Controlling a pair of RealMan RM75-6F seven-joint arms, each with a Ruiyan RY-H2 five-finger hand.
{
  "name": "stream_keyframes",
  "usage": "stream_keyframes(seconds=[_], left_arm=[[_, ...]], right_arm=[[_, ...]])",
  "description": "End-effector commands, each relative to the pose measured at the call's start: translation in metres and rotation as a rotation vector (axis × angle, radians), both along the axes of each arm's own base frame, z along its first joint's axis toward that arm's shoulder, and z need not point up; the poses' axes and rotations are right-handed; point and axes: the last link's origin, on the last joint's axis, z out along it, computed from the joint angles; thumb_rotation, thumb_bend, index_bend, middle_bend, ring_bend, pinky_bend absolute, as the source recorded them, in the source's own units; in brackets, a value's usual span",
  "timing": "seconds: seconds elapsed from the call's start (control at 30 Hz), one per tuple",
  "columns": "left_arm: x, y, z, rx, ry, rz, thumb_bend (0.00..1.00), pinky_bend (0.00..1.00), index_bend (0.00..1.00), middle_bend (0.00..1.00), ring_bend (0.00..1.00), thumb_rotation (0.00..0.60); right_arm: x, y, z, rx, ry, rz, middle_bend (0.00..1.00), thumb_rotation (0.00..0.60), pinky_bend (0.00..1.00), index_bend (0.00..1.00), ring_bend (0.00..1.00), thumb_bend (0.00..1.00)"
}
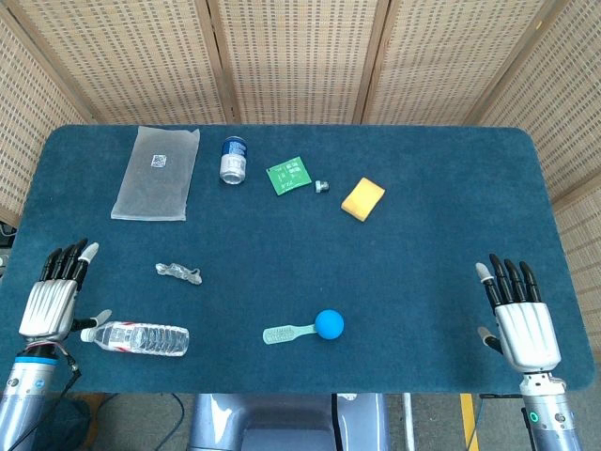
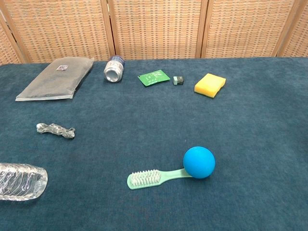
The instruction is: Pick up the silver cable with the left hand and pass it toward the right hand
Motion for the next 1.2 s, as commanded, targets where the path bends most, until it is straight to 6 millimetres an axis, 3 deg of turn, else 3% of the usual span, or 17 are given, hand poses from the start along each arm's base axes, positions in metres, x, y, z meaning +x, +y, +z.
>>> stream_keyframes(seconds=[0.03, 0.3, 0.43, 0.57, 0.8, 1.2], left_arm=[[0.001, 0.001, -0.001, -0.003, -0.003, -0.009, 0.0, 0.0, 0.0, 0.0, 0.0, 0.6], [0.004, 0.027, -0.017, -0.079, 0.017, -0.039, 0.0, 0.0, 0.01, 0.0, 0.0, 0.6], [0.002, 0.069, -0.043, -0.171, 0.078, -0.037, 0.0, 0.0, 0.14, 0.0, 0.0, 0.6], [0.001, 0.091, -0.061, -0.209, 0.114, -0.023, 0.08, 0.0, 0.26, 0.0, 0.0, 0.6], [0.001, 0.108, -0.083, -0.24, 0.114, -0.016, 0.2, 0.0, 0.37, 0.0, 0.0, 0.6], [0.005, 0.123, -0.114, -0.281, 0.138, -0.006, 0.28, 0.0, 0.42, 0.0, 0.0, 0.6]], right_arm=[[0.0, 0.0, 0.0, -0.002, -0.011, 0.006, 0.0, 0.6, 0.0, 0.0, 0.0, 0.0], [-0.002, 0.001, -0.001, 0.006, -0.032, 0.002, 0.0, 0.6, 0.0, 0.0, 0.0, 0.0], [-0.002, -0.001, -0.001, 0.007, -0.041, 0.002, 0.0, 0.6, 0.0, 0.0, 0.0, 0.0], [-0.003, -0.002, -0.001, 0.008, -0.043, -0.004, 0.0, 0.6, 0.0, 0.0, 0.0, 0.0], [-0.005, -0.004, -0.003, 0.015, -0.043, -0.017, 0.0, 0.6, 0.0, 0.0, 0.0, 0.0], [-0.008, -0.006, -0.004, 0.021, -0.046, -0.034, 0.0, 0.6, 0.0, 0.0, 0.0, 0.0]])
